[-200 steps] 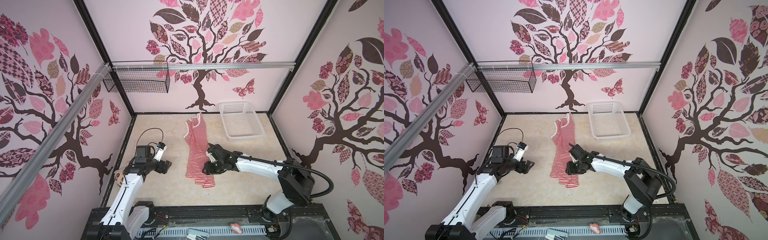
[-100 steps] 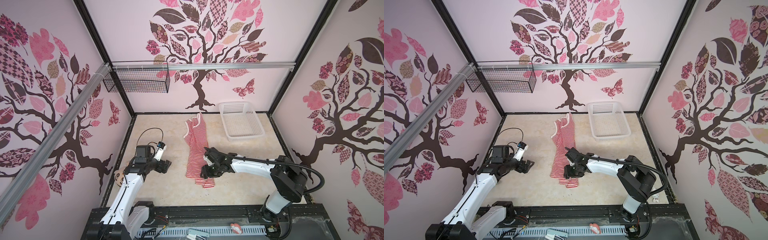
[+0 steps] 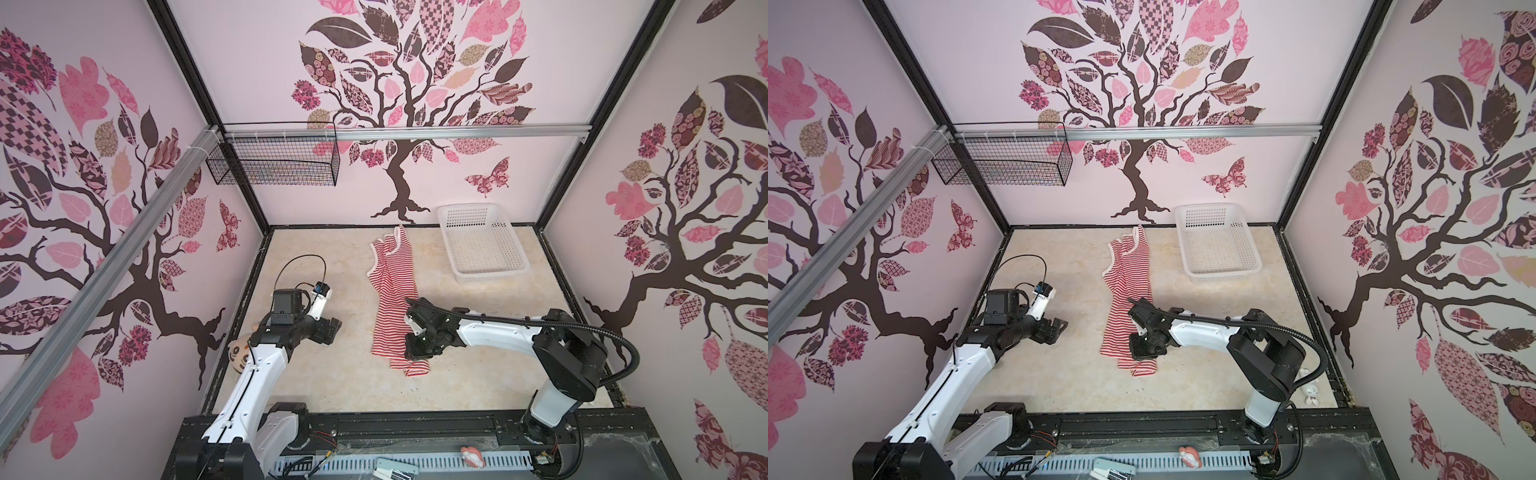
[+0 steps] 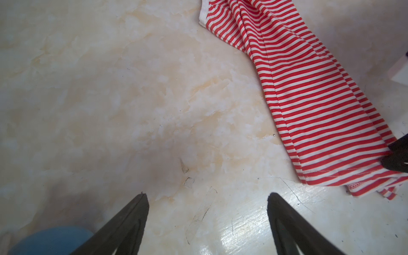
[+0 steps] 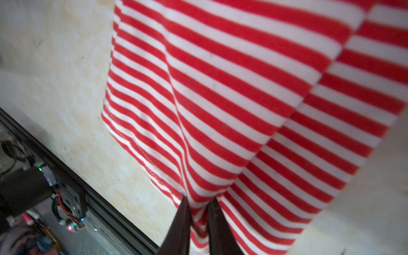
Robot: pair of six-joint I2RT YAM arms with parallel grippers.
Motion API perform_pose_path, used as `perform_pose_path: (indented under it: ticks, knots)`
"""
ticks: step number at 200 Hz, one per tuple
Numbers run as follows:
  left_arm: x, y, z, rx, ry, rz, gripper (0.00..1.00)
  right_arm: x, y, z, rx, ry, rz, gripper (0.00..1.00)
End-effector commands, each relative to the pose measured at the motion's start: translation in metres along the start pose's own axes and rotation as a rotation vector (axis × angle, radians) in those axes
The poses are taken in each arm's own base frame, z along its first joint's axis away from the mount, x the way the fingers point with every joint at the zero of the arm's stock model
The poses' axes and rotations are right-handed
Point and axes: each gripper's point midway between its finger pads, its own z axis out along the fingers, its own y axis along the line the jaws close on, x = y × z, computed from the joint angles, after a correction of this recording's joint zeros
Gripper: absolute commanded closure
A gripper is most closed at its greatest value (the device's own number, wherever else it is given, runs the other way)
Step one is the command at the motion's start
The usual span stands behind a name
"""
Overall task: Fold and stack tank tops
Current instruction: Smooth out the tank top at the center of the table.
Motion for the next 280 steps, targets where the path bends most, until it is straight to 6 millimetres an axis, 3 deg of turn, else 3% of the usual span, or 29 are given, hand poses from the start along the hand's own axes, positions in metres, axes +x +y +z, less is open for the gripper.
perform_pose_path:
  ticks: [1, 32, 47, 87, 107, 124, 135, 153, 179, 183, 192, 198, 217, 228, 265, 280]
  knots:
    - [-0.006, 0.004, -0.003, -0.025, -0.027, 0.003, 0.11, -0.017, 0.026, -0.022, -0.045, -0.047, -0.021, 0.99]
    - [-0.012, 0.006, -0.009, -0.03, -0.032, -0.038, 0.11, -0.044, 0.079, -0.066, -0.195, -0.137, -0.061, 1.0]
    - [-0.021, 0.004, -0.016, -0.009, -0.055, -0.06, 0.11, -0.067, 0.109, -0.097, -0.238, -0.2, -0.105, 1.0]
    - [-0.041, 0.012, -0.025, 0.004, -0.11, -0.114, 0.09, -0.14, 0.194, -0.188, -0.355, -0.43, -0.203, 1.0]
    - [-0.044, 0.017, -0.024, 0.0, -0.112, -0.138, 0.09, -0.176, 0.237, -0.248, -0.435, -0.536, -0.245, 1.0]
    - [-0.046, 0.024, -0.024, -0.011, -0.12, -0.153, 0.09, -0.198, 0.259, -0.29, -0.473, -0.604, -0.264, 0.99]
    - [-0.046, 0.027, -0.023, -0.021, -0.12, -0.157, 0.09, -0.204, 0.261, -0.303, -0.486, -0.62, -0.26, 0.99]
    - [-0.044, 0.034, -0.024, -0.043, -0.117, -0.159, 0.09, -0.197, 0.245, -0.291, -0.427, -0.558, -0.247, 0.98]
    - [-0.032, 0.041, -0.022, -0.087, -0.095, -0.137, 0.09, -0.157, 0.202, -0.235, -0.237, -0.428, -0.248, 0.97]
    - [-0.03, 0.041, -0.022, -0.094, -0.09, -0.132, 0.09, -0.151, 0.198, -0.235, -0.243, -0.448, -0.248, 0.96]
    - [-0.023, 0.043, -0.021, -0.107, -0.077, -0.121, 0.09, -0.132, 0.171, -0.212, -0.255, -0.449, -0.199, 0.95]
    - [-0.02, 0.043, -0.021, -0.113, -0.072, -0.114, 0.09, -0.124, 0.155, -0.207, -0.286, -0.476, -0.163, 0.93]
    - [-0.012, 0.04, -0.023, -0.111, -0.058, -0.088, 0.09, -0.1, 0.083, -0.174, -0.25, -0.395, -0.016, 0.94]
    - [-0.011, 0.032, -0.025, -0.077, -0.055, -0.071, 0.09, -0.084, 0.052, -0.157, -0.216, -0.365, 0.03, 0.95]
    - [-0.008, -0.014, -0.037, 0.168, -0.027, 0.021, 0.08, -0.042, -0.015, -0.103, -0.136, -0.277, 0.149, 0.94]
    - [-0.002, -0.033, -0.043, 0.267, 0.013, 0.082, 0.08, -0.031, -0.041, -0.086, -0.106, -0.251, 0.205, 0.85]
